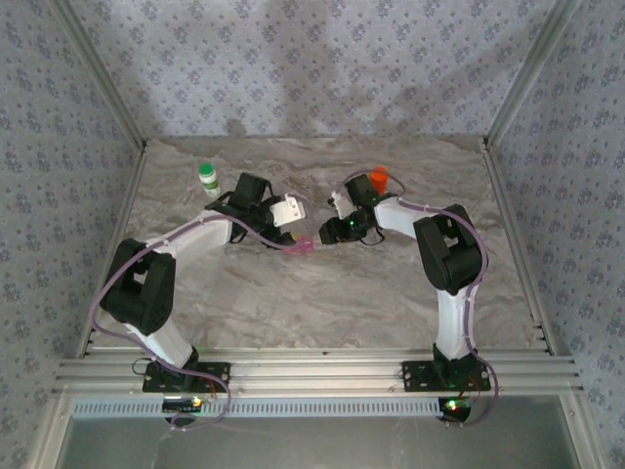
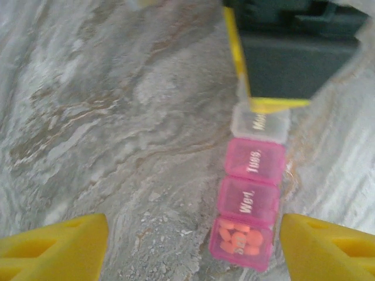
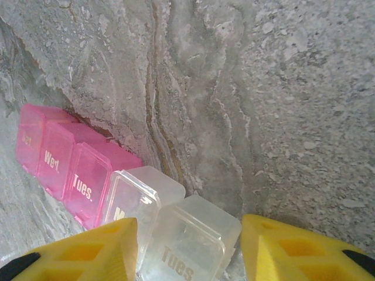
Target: Sort the pills into containers
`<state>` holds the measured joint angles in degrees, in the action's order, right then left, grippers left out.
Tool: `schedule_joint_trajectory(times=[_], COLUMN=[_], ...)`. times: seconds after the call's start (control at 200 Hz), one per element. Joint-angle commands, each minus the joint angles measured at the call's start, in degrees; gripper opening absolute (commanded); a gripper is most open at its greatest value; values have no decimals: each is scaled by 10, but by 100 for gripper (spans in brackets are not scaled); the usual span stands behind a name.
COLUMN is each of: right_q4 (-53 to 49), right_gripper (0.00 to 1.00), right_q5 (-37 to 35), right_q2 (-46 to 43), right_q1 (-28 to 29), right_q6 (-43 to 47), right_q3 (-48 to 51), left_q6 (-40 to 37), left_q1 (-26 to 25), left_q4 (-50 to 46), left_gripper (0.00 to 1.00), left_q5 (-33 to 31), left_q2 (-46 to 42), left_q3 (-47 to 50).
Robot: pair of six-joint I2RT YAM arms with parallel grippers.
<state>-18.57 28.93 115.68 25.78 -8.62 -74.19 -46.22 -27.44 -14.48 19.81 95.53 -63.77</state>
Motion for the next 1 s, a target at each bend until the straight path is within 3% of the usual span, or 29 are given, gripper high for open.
schedule_joint_trajectory(times=[0.0,0.33,0.555,0.835,1.0], right_q4=[-61,-63,-65,-68,-75], right_gripper=[49,49,49,49,49], right_q5=[-9,-10,-14,-18,-31], right_q2=[43,39,41,42,46], right_q1=[8,13,16,18,22], right_q6=[-3,1,1,4,8], right_q3=[13,18,17,16,14], left_q6=[-109,-108,-117,-112,-112], left_q1=[-10,-55,-54,-52,-52], left_q4=[-65,-11,-37,-46,-82], left_gripper=[76,75,66,66,52], left_q5=[25,-34,-53,-61,-64], left_q2=[34,90,111,127,145], left_q3=[-36,-38,-52,-60,-87])
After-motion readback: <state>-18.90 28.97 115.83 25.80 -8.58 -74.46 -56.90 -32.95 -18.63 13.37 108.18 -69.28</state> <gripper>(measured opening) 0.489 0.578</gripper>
